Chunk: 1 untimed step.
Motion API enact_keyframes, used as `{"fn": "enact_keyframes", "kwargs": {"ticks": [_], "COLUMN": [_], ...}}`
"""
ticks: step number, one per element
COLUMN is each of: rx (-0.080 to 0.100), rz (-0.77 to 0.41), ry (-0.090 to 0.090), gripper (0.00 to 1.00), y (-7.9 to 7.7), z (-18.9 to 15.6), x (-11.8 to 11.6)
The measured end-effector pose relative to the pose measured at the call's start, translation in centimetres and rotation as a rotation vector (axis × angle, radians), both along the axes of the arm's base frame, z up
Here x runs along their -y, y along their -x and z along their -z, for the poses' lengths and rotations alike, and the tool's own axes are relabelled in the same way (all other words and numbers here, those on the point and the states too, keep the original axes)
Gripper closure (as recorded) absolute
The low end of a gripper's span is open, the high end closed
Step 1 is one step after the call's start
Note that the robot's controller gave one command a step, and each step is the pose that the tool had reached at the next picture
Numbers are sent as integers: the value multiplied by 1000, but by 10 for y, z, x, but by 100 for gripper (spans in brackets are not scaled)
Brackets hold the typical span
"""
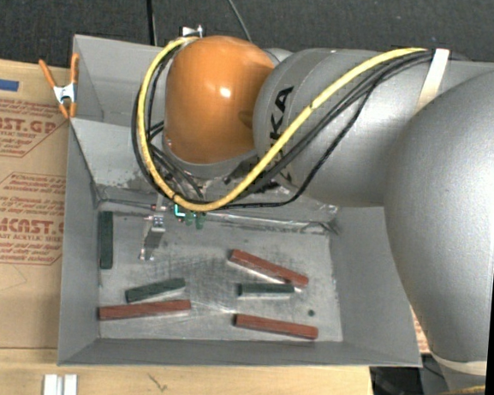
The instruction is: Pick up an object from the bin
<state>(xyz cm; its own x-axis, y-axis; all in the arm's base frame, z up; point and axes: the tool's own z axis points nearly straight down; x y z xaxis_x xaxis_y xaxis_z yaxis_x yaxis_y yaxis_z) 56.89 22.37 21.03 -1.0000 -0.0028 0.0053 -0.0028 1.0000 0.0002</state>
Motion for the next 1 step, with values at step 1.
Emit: {"fn": "enact_keyframes", "kwargs": {"ticks": [1], "rx": [7], "rz": [2], "ry": [-1], "gripper": [0], "y": [-2], "z": [-4], "x": [1]}}
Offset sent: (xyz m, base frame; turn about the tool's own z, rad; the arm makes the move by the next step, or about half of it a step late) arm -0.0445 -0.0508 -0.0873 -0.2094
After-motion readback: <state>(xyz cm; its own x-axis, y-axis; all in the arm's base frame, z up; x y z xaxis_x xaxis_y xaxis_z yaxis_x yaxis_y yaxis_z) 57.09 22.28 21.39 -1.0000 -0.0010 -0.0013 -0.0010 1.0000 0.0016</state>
